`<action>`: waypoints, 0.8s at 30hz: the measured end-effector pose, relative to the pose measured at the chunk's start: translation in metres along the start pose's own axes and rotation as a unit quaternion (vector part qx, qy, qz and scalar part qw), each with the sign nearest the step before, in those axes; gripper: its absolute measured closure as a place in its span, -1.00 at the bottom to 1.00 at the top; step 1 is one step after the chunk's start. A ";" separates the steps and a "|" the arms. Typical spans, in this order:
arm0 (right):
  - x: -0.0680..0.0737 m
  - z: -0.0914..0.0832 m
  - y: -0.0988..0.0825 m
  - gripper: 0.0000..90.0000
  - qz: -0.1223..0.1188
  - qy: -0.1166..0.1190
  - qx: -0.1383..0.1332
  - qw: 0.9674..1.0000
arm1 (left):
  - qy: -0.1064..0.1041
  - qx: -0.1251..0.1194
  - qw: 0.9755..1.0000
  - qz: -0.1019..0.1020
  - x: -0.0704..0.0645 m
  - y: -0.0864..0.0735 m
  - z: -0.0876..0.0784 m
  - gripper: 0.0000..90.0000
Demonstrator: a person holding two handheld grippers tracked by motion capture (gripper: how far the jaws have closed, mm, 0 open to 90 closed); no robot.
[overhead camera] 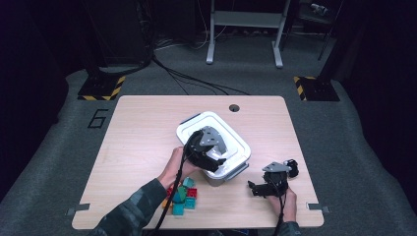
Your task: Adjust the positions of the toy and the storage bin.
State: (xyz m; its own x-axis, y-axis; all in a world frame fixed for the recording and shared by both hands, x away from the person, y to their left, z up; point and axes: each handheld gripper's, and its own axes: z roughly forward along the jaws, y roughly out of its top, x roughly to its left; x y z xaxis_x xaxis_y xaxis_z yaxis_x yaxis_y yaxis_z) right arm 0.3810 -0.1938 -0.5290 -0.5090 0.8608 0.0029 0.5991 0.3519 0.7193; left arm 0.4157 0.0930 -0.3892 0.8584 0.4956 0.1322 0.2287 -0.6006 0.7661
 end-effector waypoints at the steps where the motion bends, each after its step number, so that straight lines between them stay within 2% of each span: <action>1: 0.000 0.000 0.000 -0.93 0.000 0.000 0.000 1.000 | 0.002 -0.001 1.000 -0.001 0.002 -0.001 -0.004 -0.61; 4: 0.000 0.000 0.000 -0.93 0.002 0.000 0.001 1.000 | 0.016 -0.013 1.000 -0.014 0.009 -0.006 -0.019 -0.63; 7: 0.000 0.000 0.000 -0.93 0.003 -0.001 0.001 1.000 | 0.032 -0.011 0.999 -0.021 0.018 -0.013 -0.034 -0.66; 13: 0.000 0.000 0.000 -0.93 0.002 -0.001 0.000 1.000 | 0.063 -0.010 0.997 -0.053 0.036 -0.033 -0.054 -0.74; 20: 0.000 0.000 0.000 -0.93 0.002 -0.002 -0.001 1.000 | 0.097 -0.002 0.991 -0.089 0.057 -0.065 -0.073 -0.85; 24: 0.000 0.000 0.000 -0.93 0.002 -0.002 -0.001 1.000 | 0.114 0.014 0.986 -0.118 0.072 -0.090 -0.080 -0.86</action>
State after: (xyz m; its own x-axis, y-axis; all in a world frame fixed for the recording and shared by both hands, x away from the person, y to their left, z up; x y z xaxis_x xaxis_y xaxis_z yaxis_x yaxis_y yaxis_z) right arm 0.3810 -0.1940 -0.5291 -0.5037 0.8638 0.0032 0.6004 0.3474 0.7203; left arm 0.4200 0.2329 -0.3986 0.6549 0.7501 0.0915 0.4253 -0.4660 0.7759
